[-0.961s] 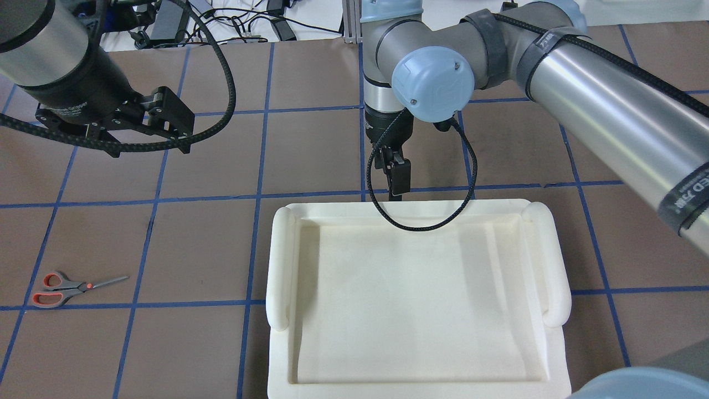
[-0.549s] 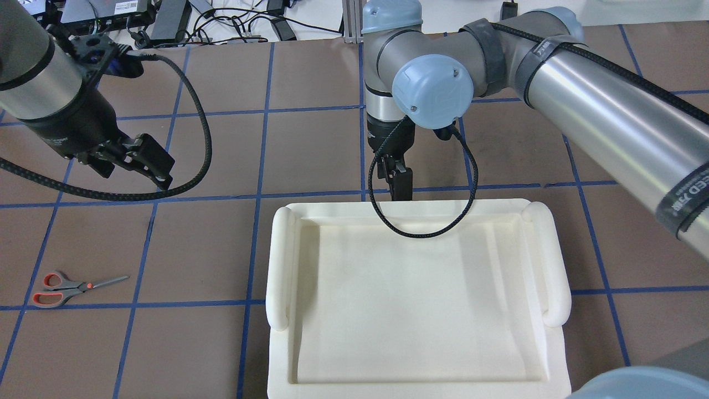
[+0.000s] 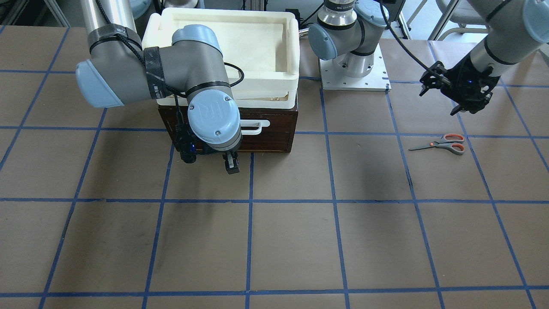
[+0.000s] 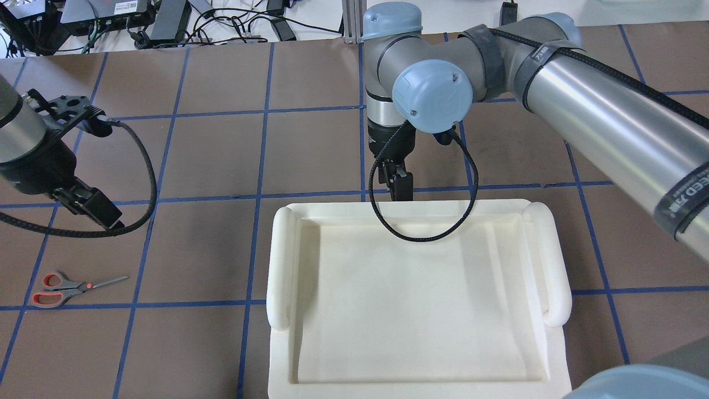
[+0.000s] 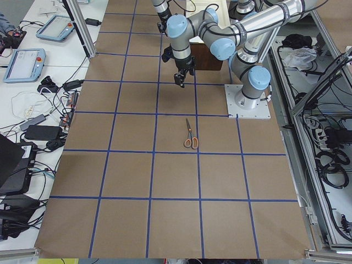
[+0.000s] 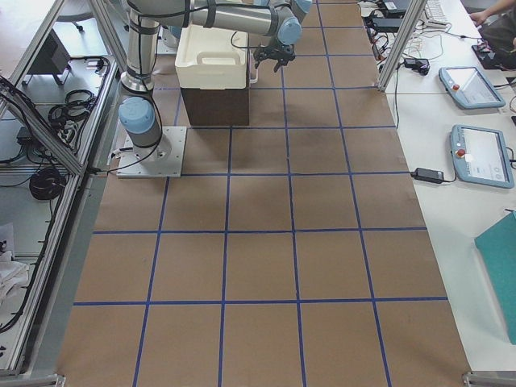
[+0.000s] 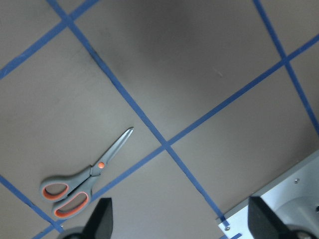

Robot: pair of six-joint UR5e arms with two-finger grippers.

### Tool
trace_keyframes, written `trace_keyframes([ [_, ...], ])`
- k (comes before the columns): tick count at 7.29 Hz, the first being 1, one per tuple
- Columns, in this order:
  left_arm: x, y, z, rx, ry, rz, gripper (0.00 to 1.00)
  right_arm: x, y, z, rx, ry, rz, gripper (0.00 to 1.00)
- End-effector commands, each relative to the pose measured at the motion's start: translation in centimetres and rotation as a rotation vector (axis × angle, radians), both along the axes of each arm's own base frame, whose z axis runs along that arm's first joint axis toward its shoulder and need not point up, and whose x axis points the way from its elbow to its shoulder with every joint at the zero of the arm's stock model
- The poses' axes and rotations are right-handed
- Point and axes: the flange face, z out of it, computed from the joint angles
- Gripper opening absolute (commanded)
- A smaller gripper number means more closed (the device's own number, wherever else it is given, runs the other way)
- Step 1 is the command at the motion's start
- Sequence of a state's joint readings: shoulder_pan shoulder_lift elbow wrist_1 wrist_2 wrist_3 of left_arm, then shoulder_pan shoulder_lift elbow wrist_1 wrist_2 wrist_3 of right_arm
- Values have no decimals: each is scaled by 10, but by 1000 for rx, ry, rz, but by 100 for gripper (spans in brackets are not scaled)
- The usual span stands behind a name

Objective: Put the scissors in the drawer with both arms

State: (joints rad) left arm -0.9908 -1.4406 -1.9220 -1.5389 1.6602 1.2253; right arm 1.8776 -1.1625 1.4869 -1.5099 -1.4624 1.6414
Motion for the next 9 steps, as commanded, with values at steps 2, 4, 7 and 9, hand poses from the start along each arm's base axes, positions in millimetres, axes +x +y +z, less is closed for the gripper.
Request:
trace_keyframes([
  [2,74,20,-77,-36,42,-226,96,-1,3,-1,20,11,-11,100],
  [4,92,5,-112,-57,62,-495,98,-1,2,-9,35,16,-13,100],
  [7,92,33,-188,-53,46,-604,98,4,2,-16,42,17,-6,100],
  [9,119,54,-213,-107,118,-650,98,5,3,-19,50,20,-4,100],
])
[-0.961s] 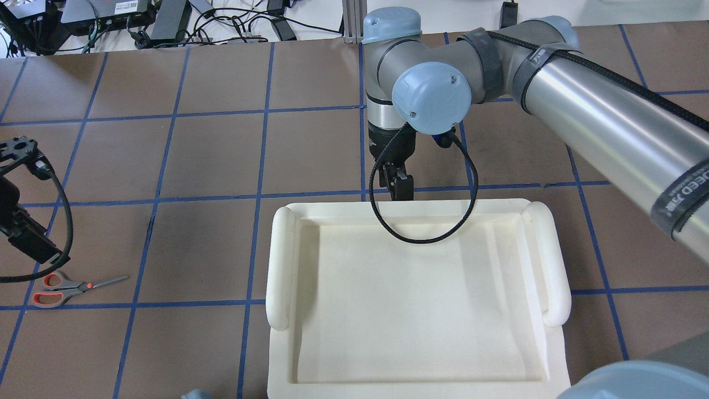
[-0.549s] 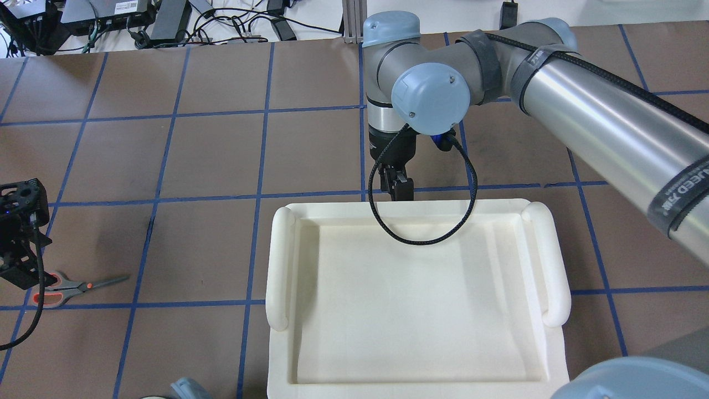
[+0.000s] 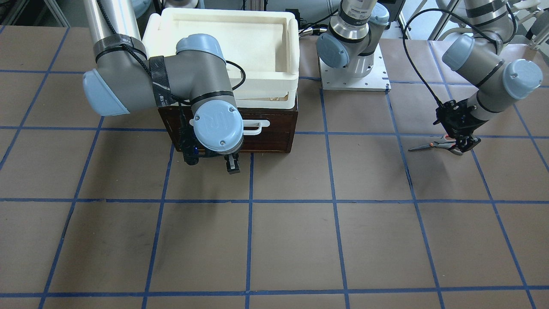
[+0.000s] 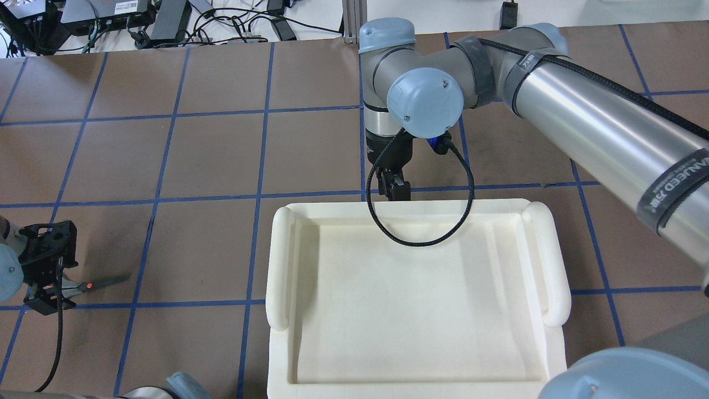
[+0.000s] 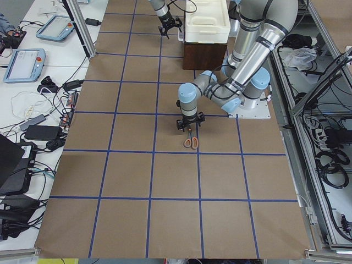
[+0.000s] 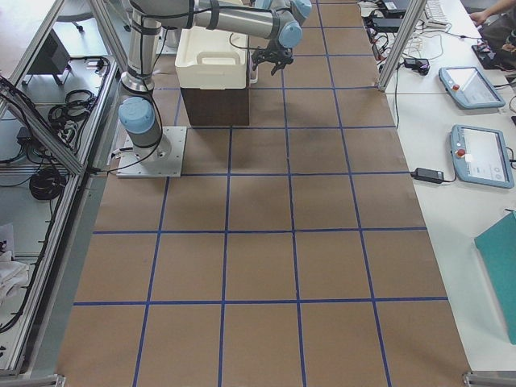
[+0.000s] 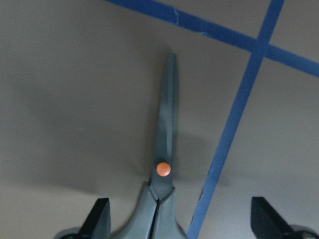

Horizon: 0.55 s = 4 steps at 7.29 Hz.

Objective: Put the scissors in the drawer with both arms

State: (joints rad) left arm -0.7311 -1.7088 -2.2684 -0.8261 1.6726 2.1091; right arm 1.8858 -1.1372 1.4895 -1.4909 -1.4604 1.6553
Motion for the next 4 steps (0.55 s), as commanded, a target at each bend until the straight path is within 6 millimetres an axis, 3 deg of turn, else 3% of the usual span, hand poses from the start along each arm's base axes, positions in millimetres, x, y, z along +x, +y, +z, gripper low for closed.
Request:
trace_keyframes([
  [1,16,11,-18,-30,38,-74,98,3,1,-6,11,3,6,100],
  [4,21,7,-29,-56,13,-117,99,5,5,-11,16,6,12,100],
])
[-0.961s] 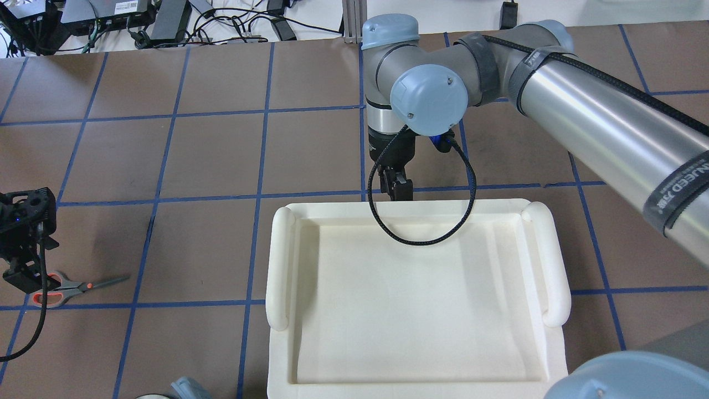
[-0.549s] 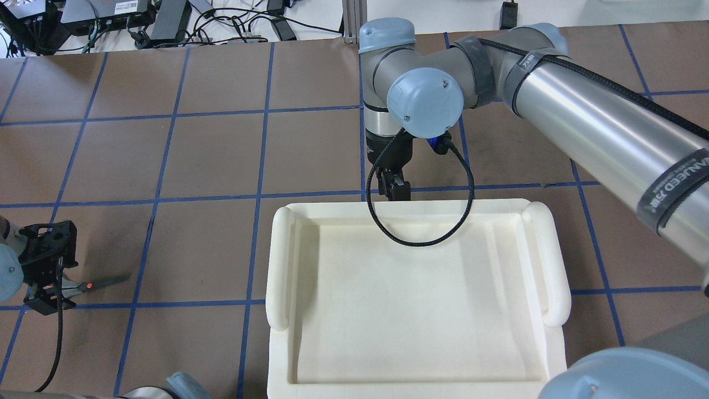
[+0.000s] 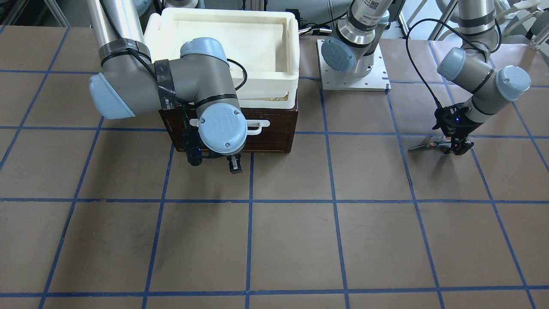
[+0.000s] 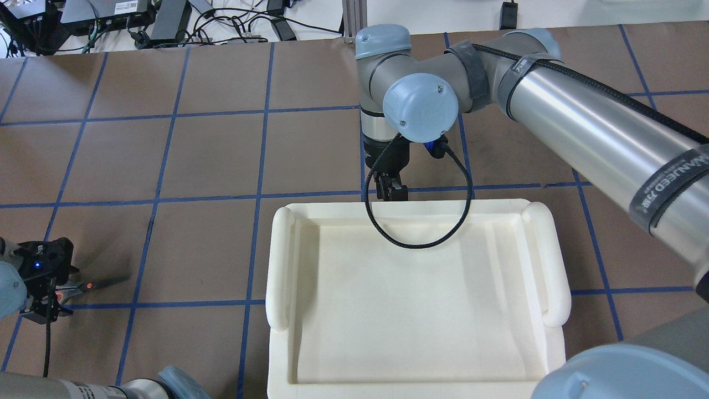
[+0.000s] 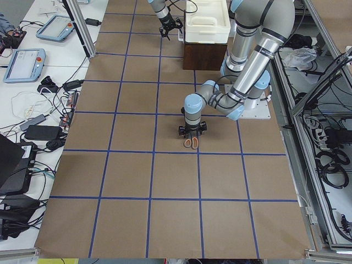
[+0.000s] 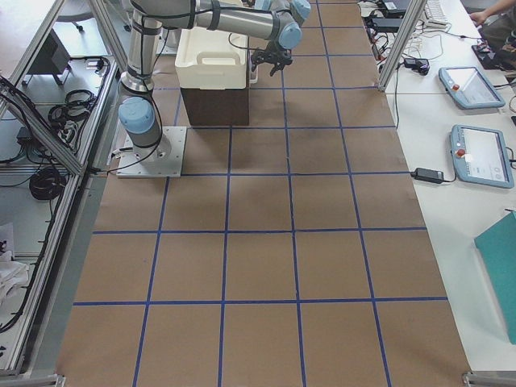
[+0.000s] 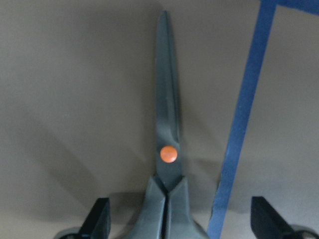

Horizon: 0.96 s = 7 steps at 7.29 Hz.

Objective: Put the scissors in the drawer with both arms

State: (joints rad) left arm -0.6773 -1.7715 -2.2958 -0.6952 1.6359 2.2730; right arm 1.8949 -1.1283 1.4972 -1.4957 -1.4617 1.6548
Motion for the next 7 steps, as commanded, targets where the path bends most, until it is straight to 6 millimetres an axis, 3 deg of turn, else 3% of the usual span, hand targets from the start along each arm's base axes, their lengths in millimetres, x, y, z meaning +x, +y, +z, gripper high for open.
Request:
trace_keyframes([
  [1,0,-1,-5,-5,3,-10,98,-1,4,-7,12,4,2,100],
  [2,-1,-2,-5,-5,3,-13,95,-1,4,-7,11,5,3,100],
  [5,-2,-3,-5,-6,2,-15,35,3,-9,-1,-88,-34,20,100],
  [7,-4,-5,-4,-7,1,-19,25,4,-13,4,-111,-41,43,100],
])
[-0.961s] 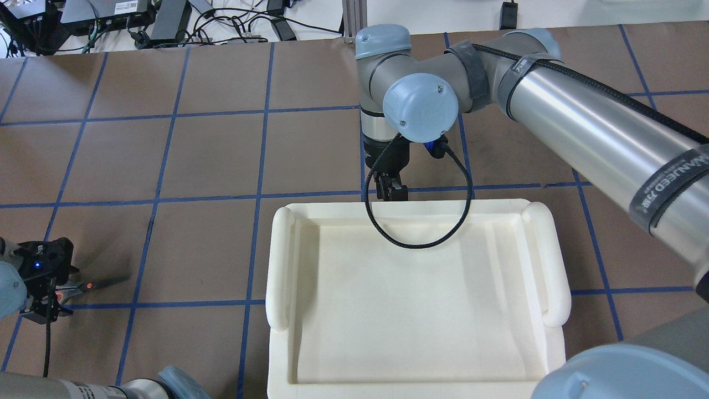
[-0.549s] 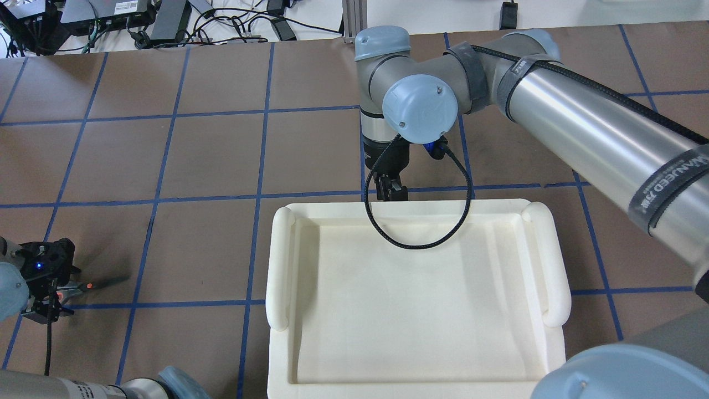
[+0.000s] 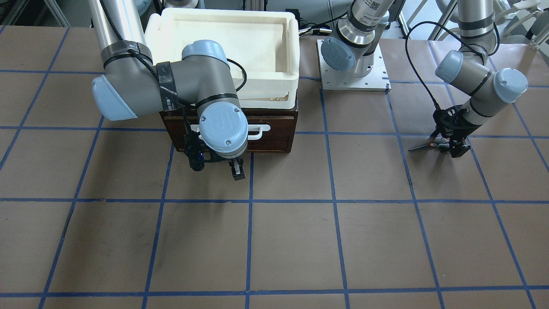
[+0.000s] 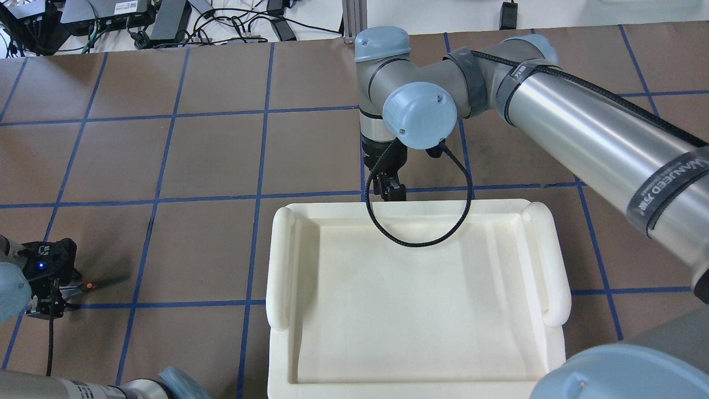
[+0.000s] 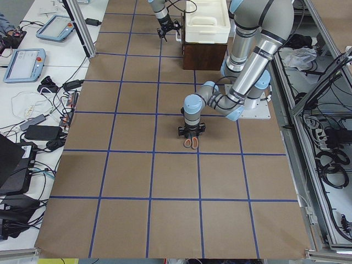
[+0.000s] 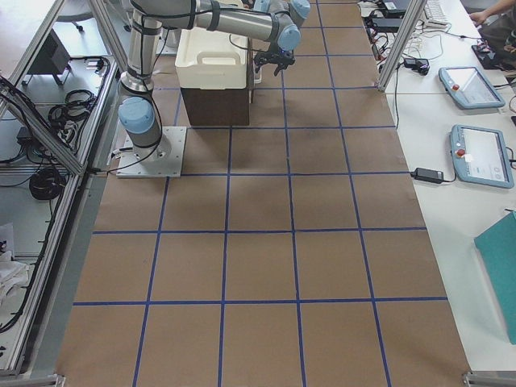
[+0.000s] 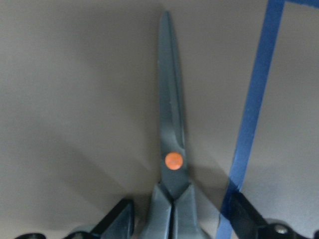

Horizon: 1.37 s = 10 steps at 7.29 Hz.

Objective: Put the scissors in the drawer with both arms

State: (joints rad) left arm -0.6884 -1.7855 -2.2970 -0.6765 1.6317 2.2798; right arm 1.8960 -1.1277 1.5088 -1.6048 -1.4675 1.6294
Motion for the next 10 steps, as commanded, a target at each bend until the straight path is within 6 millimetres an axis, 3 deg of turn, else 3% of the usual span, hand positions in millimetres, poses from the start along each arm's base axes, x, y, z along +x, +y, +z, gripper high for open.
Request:
trace_keyframes([
  [1,-1,-1,1,-2,-1,-3,21,0,-4,4,-25,-11,36,100],
  [7,6,-13,17,-27,-33,-21,16,1,-22,20,-117,-51,128,100],
  [10,28,-42,59,-77,5,-9,11,5,-39,17,-131,-54,127,100],
])
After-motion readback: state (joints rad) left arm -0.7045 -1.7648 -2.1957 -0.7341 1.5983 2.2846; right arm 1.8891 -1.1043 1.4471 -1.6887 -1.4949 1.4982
